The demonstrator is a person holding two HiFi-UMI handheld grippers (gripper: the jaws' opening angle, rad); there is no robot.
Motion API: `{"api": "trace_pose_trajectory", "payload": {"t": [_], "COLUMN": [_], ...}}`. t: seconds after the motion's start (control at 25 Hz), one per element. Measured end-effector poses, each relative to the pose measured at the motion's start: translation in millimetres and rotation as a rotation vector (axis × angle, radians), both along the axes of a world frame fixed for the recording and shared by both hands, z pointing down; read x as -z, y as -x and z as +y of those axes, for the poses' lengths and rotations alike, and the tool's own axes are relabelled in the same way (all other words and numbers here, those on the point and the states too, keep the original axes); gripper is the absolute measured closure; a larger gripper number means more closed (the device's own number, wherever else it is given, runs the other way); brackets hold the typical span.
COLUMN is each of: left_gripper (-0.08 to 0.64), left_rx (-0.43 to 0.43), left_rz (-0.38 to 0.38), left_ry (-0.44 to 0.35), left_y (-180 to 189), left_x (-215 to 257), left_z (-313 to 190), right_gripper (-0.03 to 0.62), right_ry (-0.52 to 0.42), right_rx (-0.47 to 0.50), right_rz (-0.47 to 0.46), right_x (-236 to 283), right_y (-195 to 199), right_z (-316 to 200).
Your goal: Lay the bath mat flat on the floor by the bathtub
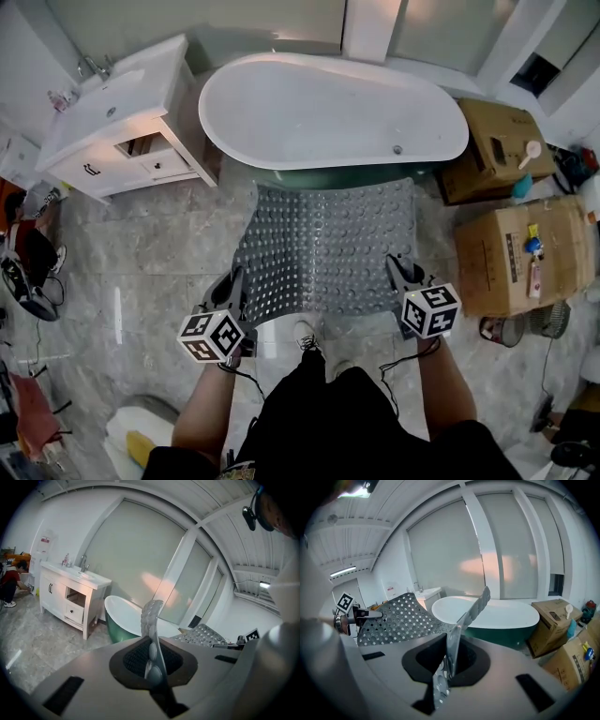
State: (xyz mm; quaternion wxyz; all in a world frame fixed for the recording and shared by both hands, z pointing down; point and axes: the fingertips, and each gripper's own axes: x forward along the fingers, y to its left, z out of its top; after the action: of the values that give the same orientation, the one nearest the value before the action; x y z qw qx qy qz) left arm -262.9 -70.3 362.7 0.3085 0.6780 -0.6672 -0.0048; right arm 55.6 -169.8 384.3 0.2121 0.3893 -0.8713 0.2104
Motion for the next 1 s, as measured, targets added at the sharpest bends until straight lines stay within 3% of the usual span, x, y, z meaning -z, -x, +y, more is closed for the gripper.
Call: {"api": "trace_pose_trajectory", "payload": {"t": [0.4,1.0], "left_gripper": [0.529,0.529], "left_rx": [0.016,0.053], "left_rz": [-0.017,-0.053], "left_ry": [0.0,0.068], "left_y": [17.2,-41.5], "left_x": [-22.3,-96.4], "left_z": [-23.3,-86.3], "right_gripper": [0.56,0.56], "right_ry": [-0.008,0.019], "right_rx": [0.006,0.056], "right_rz": [0.022,0.045], "right_x": [-24.1,-99.8], "right_y": [14.2,-44.3], "right_z": [-26.2,-94.9]}}
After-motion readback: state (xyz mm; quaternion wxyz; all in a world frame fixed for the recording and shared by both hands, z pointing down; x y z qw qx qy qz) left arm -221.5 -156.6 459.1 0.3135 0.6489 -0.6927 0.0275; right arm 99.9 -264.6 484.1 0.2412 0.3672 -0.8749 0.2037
